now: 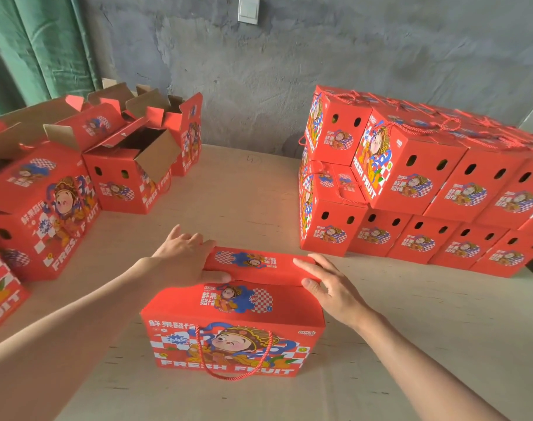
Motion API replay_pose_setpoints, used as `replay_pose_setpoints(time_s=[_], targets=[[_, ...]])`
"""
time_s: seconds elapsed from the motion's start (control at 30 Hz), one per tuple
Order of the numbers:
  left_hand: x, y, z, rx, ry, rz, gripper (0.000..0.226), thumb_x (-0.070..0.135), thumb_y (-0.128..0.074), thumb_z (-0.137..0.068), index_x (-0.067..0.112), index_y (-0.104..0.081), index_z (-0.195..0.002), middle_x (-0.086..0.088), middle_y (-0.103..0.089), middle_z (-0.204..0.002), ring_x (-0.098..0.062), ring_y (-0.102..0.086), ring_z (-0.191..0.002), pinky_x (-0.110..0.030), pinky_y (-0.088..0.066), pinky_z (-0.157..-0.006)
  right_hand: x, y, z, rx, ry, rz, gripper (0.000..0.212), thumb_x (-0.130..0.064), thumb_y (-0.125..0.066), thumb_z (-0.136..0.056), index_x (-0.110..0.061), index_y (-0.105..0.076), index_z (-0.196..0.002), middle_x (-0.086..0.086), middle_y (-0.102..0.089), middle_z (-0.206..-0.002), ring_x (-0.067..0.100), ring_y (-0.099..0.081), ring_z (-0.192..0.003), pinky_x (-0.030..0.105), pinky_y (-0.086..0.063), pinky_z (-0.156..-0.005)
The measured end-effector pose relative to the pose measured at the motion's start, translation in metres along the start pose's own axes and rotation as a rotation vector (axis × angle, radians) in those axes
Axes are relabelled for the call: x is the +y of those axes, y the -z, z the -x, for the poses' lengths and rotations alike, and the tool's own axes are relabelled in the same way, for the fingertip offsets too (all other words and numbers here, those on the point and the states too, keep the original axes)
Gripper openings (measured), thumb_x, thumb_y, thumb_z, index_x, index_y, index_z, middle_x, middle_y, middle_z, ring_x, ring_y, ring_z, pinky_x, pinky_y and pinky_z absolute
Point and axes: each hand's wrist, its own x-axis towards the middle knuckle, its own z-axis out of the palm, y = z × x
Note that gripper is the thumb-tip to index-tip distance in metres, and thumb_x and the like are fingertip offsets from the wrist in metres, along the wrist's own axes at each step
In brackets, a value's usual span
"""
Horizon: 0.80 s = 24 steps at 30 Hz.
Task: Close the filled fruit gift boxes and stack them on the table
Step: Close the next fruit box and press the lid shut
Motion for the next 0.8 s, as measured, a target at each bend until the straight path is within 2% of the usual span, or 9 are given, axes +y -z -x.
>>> replay_pose_setpoints(time_s=[0.1, 0.2, 0.3, 0.37, 0.47, 0.57, 0.63, 0.7, 0.8], targets=[[0.025, -0.003, -0.008, 0.063, 0.008, 0.089, 0.12, 0.099, -0.007, -0.044, 0.022, -0.044, -0.129, -0.001, -0.056, -0.12, -0.021, -0.053, -0.11, -0.035, -0.039, -0.097, -0.001, -0.001, 0.001, 0.004, -0.033, 0.027, 0.037, -0.049, -0.044, -0.092, -0.057, -0.037, -0.128, -0.009, -0.027, -0.151, 0.017, -0.046, -0.123, 0.025, -0.039, -0.099], [0.034, -0.008, -0.012, 0.099, -0.003, 0.075, 0.118, 0.096, -0.004, -0.049, 0.024, -0.037, -0.137, -0.003, -0.053, -0.125, -0.023, -0.049, -0.116, -0.035, -0.041, -0.095, -0.002, 0.006, -0.003, -0.039, -0.039, 0.127, 0.039, -0.043, -0.048, -0.095, -0.047, -0.044, -0.133, -0.01, -0.032, -0.147, 0.021, -0.051, -0.116, 0.023, -0.037, -0.096], [0.029, -0.008, -0.011, 0.099, -0.014, 0.072, 0.117, 0.094, -0.003, -0.051, 0.025, -0.034, -0.14, -0.003, -0.052, -0.127, -0.023, -0.047, -0.119, -0.035, -0.04, -0.097, -0.013, 0.012, -0.018, -0.152, 0.035, 0.317, 0.041, -0.048, -0.045, -0.093, -0.037, -0.038, -0.132, -0.007, -0.034, -0.144, 0.019, -0.034, -0.135, 0.026, -0.026, -0.104], [0.029, -0.006, -0.01, 0.075, -0.022, 0.062, 0.12, 0.095, -0.001, -0.05, 0.024, -0.032, -0.142, -0.004, -0.051, -0.129, -0.024, -0.046, -0.121, -0.036, -0.039, -0.099, -0.023, 0.011, -0.028, -0.244, 0.057, 0.378, 0.045, -0.055, -0.035, -0.095, -0.042, -0.03, -0.137, -0.001, -0.024, -0.154, 0.018, -0.016, -0.144, 0.033, -0.013, -0.113], [0.029, -0.004, -0.01, 0.033, -0.046, 0.045, 0.128, 0.097, 0.005, -0.045, 0.022, -0.028, -0.144, -0.005, -0.048, -0.13, -0.025, -0.044, -0.122, -0.036, -0.037, -0.102, -0.029, 0.007, -0.033, -0.307, 0.065, 0.386, 0.048, -0.059, -0.025, -0.095, -0.054, -0.017, -0.142, 0.002, -0.025, -0.152, 0.019, -0.02, -0.141, 0.035, -0.017, -0.113], [0.013, 0.002, -0.011, -0.085, -0.144, 0.069, 0.111, 0.09, -0.012, -0.058, 0.025, -0.017, -0.149, -0.001, -0.041, -0.135, -0.022, -0.038, -0.125, -0.034, -0.032, -0.104, -0.026, 0.008, -0.031, -0.311, 0.066, 0.384, 0.05, -0.06, -0.025, -0.093, -0.055, -0.017, -0.142, 0.002, -0.03, -0.146, 0.019, -0.024, -0.137, 0.034, -0.023, -0.111], [-0.003, 0.004, -0.008, -0.147, -0.21, 0.102, 0.098, 0.085, -0.018, -0.066, 0.035, -0.01, -0.149, 0.006, -0.036, -0.139, -0.019, -0.036, -0.128, -0.034, -0.029, -0.107, -0.024, 0.007, -0.03, -0.312, 0.058, 0.382, 0.053, -0.065, -0.02, -0.089, -0.056, -0.015, -0.141, 0.002, -0.029, -0.146, 0.019, -0.023, -0.137, 0.036, -0.023, -0.111], [-0.015, 0.003, -0.003, -0.15, -0.217, 0.11, 0.087, 0.084, -0.017, -0.068, 0.046, -0.007, -0.146, 0.013, -0.031, -0.143, -0.017, -0.036, -0.127, -0.036, -0.029, -0.107, -0.024, 0.005, -0.03, -0.308, 0.061, 0.396, 0.057, -0.068, -0.015, -0.085, -0.056, -0.013, -0.141, 0.003, -0.028, -0.147, 0.019, -0.023, -0.138, 0.037, -0.023, -0.112], [-0.015, 0.001, 0.003, -0.105, -0.206, 0.088, 0.084, 0.086, -0.01, -0.068, 0.051, -0.006, -0.144, 0.015, -0.03, -0.143, -0.016, -0.039, -0.123, -0.035, -0.032, -0.105, -0.024, 0.003, -0.03, -0.29, 0.067, 0.412, 0.057, -0.067, -0.015, -0.086, -0.055, -0.012, -0.142, 0.003, -0.029, -0.146, 0.02, -0.023, -0.137, 0.036, -0.022, -0.112]])
